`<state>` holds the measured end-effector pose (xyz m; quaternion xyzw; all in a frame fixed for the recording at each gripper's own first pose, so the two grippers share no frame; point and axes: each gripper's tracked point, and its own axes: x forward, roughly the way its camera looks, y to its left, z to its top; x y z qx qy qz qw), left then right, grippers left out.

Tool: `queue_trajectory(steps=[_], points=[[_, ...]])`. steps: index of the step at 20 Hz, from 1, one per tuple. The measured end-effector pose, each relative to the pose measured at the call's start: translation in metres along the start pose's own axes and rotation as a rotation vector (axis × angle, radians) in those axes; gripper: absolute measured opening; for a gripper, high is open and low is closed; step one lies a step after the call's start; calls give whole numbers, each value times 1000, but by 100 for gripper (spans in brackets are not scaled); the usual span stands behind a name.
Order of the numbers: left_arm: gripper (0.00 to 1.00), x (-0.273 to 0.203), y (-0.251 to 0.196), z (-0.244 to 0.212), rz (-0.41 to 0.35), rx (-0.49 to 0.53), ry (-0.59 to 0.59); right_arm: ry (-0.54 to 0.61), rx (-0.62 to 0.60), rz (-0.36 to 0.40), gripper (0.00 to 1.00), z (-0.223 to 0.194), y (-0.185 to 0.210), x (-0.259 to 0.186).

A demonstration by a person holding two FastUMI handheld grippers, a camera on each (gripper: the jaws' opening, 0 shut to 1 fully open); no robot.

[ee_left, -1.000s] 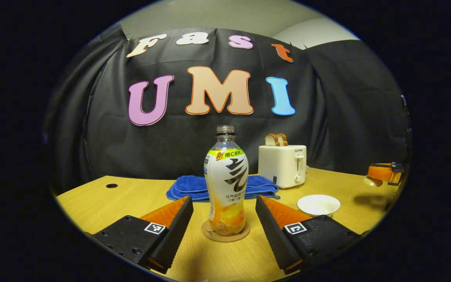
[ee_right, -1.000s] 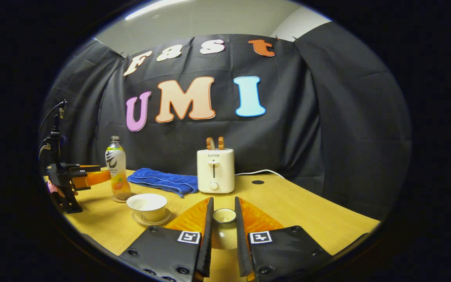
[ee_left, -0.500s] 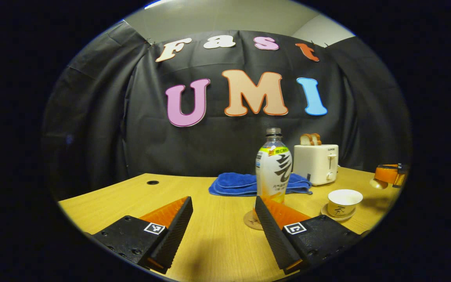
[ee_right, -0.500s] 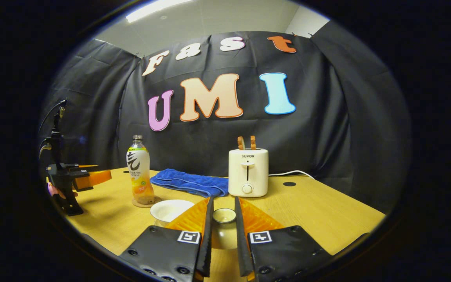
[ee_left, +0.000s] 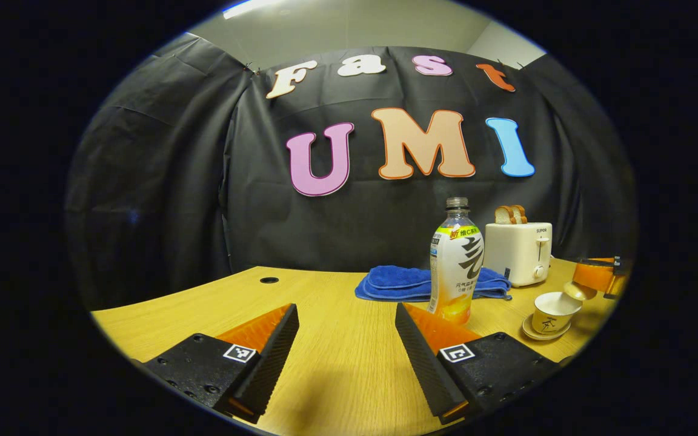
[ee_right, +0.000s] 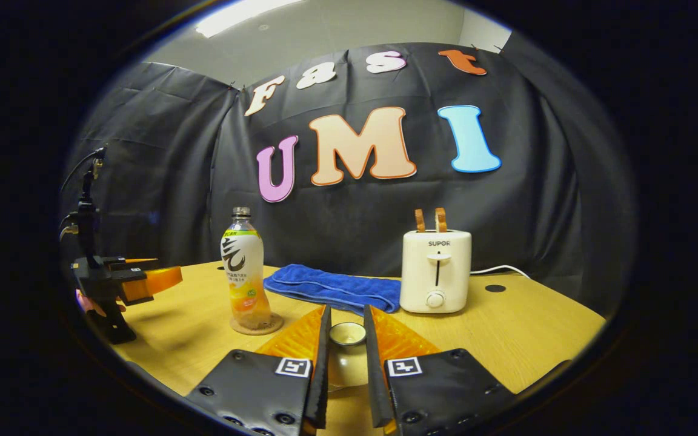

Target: Open the teacup lid with one hand, grasp the water bottle and pour water into the teacup with the other hand; after pouring, place the water bottle on the coaster and then close the teacup lid.

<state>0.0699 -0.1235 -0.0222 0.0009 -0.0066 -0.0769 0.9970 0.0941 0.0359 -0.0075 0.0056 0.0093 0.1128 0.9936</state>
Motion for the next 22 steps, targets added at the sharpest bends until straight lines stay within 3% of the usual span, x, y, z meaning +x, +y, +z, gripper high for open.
queue_trajectory(steps=[7, 22], points=[[93, 0, 0, -1, -6, -2, 0, 20, 0, 65, 31, -3, 19, 15], [93, 1, 0, -1, -11, -2, 1, 160, -12, 81, 31, -25, 26, 27]])
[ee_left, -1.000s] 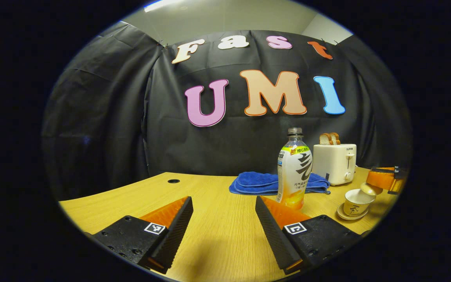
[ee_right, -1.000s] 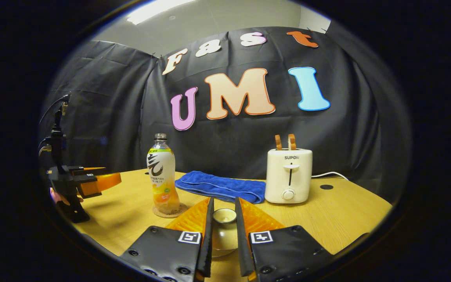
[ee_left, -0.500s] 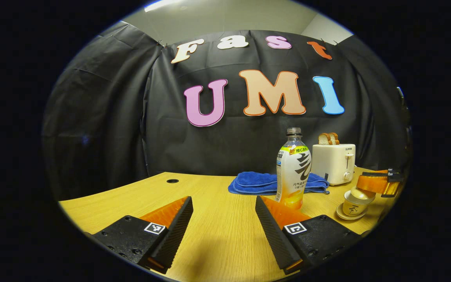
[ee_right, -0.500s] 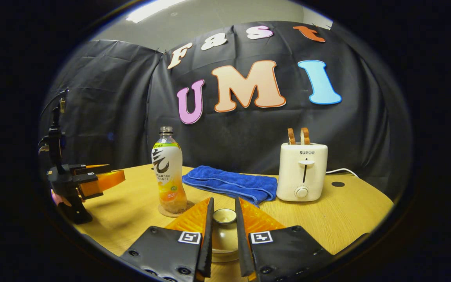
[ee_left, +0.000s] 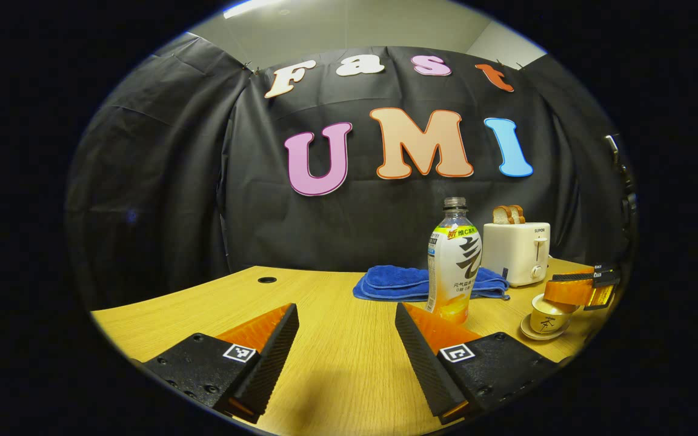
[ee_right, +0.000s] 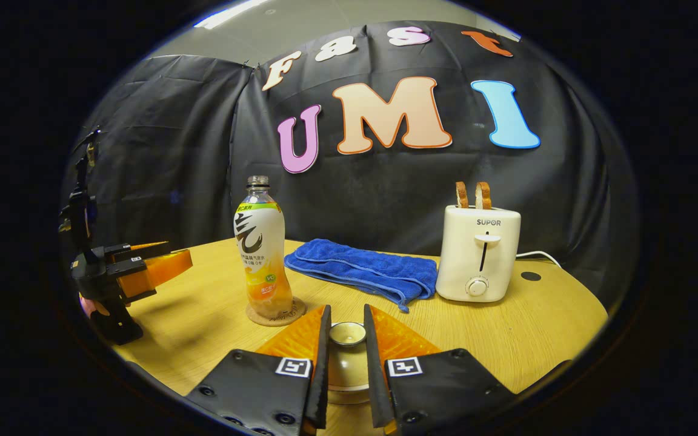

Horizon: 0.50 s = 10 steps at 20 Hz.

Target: Open the teacup lid with one hand, grasp the water bottle and pour water into the teacup with the other hand; after pouring, place the water bottle on the coaster and then close the teacup lid.

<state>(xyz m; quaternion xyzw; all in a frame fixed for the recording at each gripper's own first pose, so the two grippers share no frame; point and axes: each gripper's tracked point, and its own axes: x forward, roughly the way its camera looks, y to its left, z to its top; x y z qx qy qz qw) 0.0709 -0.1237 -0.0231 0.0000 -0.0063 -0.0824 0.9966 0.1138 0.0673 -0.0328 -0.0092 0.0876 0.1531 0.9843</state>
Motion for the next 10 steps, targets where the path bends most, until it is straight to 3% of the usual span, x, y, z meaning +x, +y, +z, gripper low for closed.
queue_trajectory(steps=[6, 9, 10], points=[[93, 0, 0, 1, -1, 0, -1, 6, 3, -2, 37, -1, 0, -2], [94, 0, 0, 0, -1, 0, -1, -12, 6, -8, 92, 2, -2, -5], [94, 1, 0, 0, -1, 0, -1, -22, 1, -15, 98, 3, -3, -6]])
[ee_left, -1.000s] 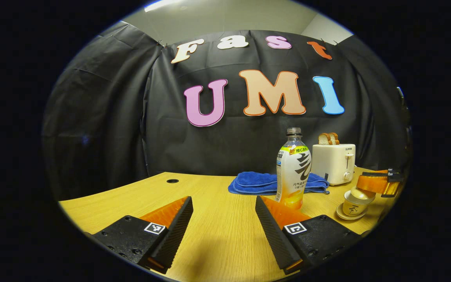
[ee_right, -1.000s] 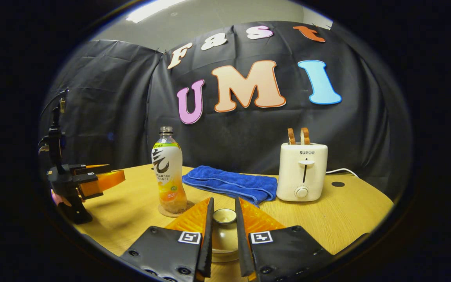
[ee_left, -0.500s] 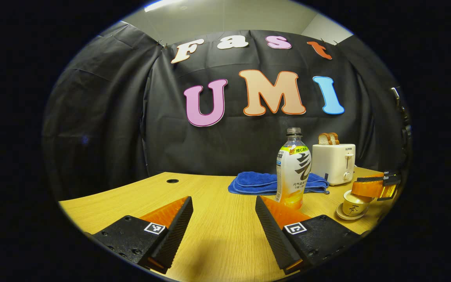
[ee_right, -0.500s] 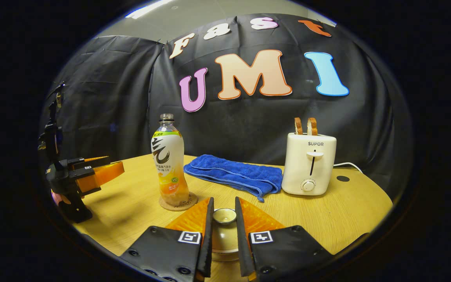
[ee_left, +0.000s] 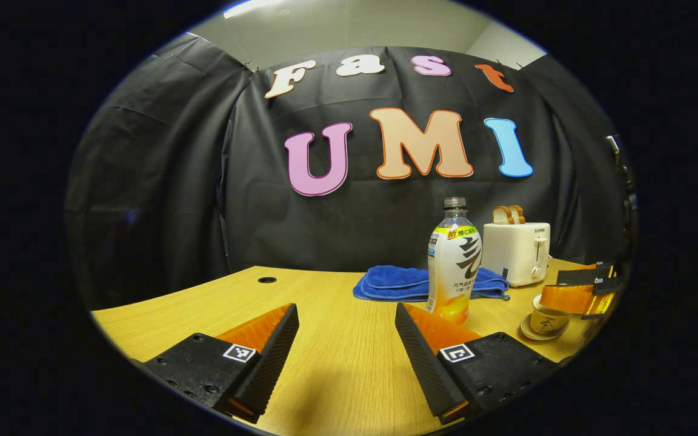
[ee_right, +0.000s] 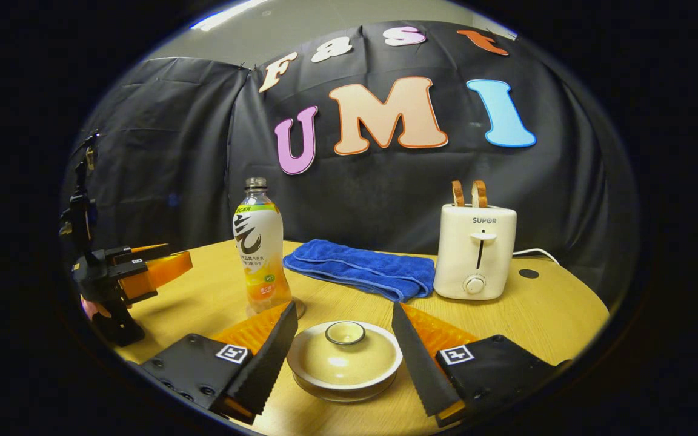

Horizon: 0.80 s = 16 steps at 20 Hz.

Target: Open the teacup lid with one hand, grasp the water bottle and pour water into the teacup with the other hand; after pouring, place the water bottle on the coaster and then close the teacup lid.

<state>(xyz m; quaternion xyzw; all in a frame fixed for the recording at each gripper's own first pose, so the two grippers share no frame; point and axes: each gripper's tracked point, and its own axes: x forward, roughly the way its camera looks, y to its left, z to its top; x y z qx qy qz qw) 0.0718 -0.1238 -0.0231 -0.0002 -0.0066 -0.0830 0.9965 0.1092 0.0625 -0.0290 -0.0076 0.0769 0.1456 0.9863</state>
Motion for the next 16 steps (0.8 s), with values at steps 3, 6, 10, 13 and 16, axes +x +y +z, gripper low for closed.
queue_trajectory(steps=[3, 6, 10, 13, 16], points=[[94, -1, 0, 0, 0, 0, 0, -21, 7, -22, 93, 3, -4, -7], [94, 0, 0, 0, 0, 0, 0, -45, 7, -40, 97, 5, -6, -17], [94, 1, 0, 0, -1, 0, 0, -102, 12, -81, 93, 12, -13, -33], [94, 0, 0, 0, -1, 0, 0, -139, 12, -109, 98, 16, -18, -45], [94, 1, 0, 0, -1, 0, 0, -145, 11, -156, 98, 16, -29, -55]])
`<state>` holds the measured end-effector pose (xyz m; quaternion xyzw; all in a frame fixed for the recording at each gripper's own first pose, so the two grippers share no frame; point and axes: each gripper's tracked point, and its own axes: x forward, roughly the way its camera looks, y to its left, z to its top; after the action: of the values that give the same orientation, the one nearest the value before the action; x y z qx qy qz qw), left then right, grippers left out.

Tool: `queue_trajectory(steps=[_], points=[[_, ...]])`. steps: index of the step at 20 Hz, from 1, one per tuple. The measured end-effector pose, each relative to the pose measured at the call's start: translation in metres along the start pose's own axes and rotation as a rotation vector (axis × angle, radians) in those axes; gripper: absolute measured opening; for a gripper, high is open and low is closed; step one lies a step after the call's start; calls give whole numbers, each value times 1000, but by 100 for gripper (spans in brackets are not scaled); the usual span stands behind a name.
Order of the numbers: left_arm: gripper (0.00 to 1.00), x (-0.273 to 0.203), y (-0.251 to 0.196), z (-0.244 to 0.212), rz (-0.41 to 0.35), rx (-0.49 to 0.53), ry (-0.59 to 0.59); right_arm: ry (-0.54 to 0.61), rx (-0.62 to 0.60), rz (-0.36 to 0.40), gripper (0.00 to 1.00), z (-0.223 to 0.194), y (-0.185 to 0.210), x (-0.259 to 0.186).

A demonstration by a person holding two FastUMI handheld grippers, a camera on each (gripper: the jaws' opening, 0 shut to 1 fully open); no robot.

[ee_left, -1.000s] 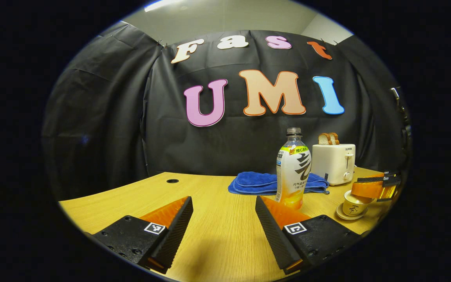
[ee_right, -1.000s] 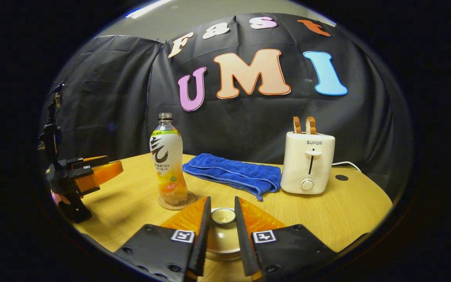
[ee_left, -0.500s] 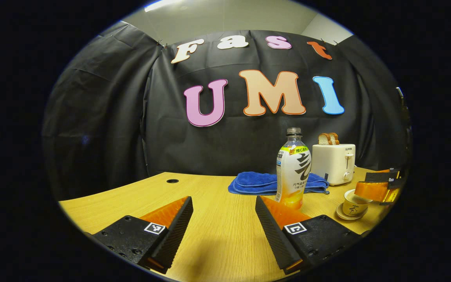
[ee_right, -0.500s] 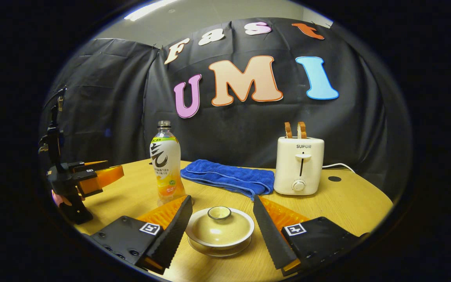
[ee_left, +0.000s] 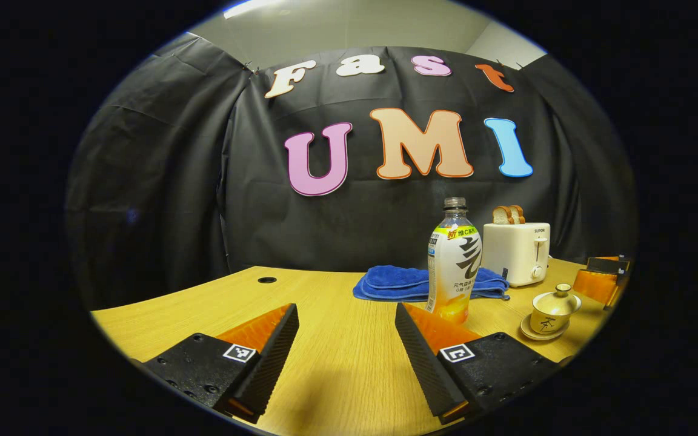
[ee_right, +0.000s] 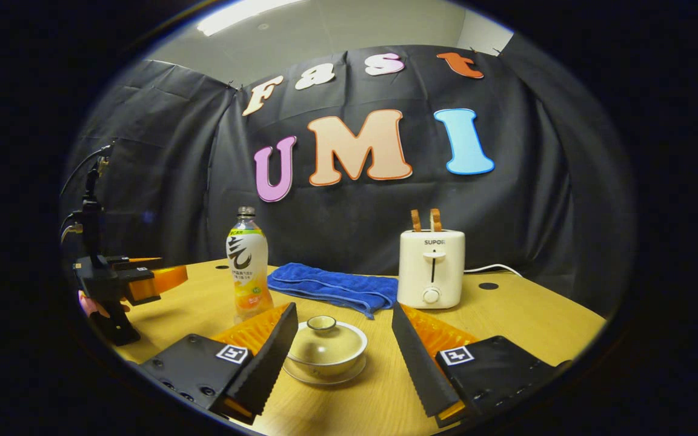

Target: Open the teacup lid with one hand, grasp the water bottle and pour water into the teacup with the other hand; after pouring, place the water bottle on the coaster and then close the teacup lid.

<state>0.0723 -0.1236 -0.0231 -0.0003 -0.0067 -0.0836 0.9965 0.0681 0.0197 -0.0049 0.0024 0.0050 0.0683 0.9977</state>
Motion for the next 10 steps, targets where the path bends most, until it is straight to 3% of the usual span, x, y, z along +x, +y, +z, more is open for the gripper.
queue_trajectory(steps=[4, 8, 9, 10], points=[[94, 0, 0, 0, 0, 0, 0, -9, -3, -110, 92, 2, -30, -14], [94, 0, 0, 0, 0, 0, 0, -15, -8, -258, 97, 4, -65, -26], [94, 0, -1, 0, 0, 0, 0, -16, -9, -281, 93, 4, -70, -28], [94, 0, 0, 1, 0, 0, 0, -16, -9, -295, 98, 4, -73, -30]])
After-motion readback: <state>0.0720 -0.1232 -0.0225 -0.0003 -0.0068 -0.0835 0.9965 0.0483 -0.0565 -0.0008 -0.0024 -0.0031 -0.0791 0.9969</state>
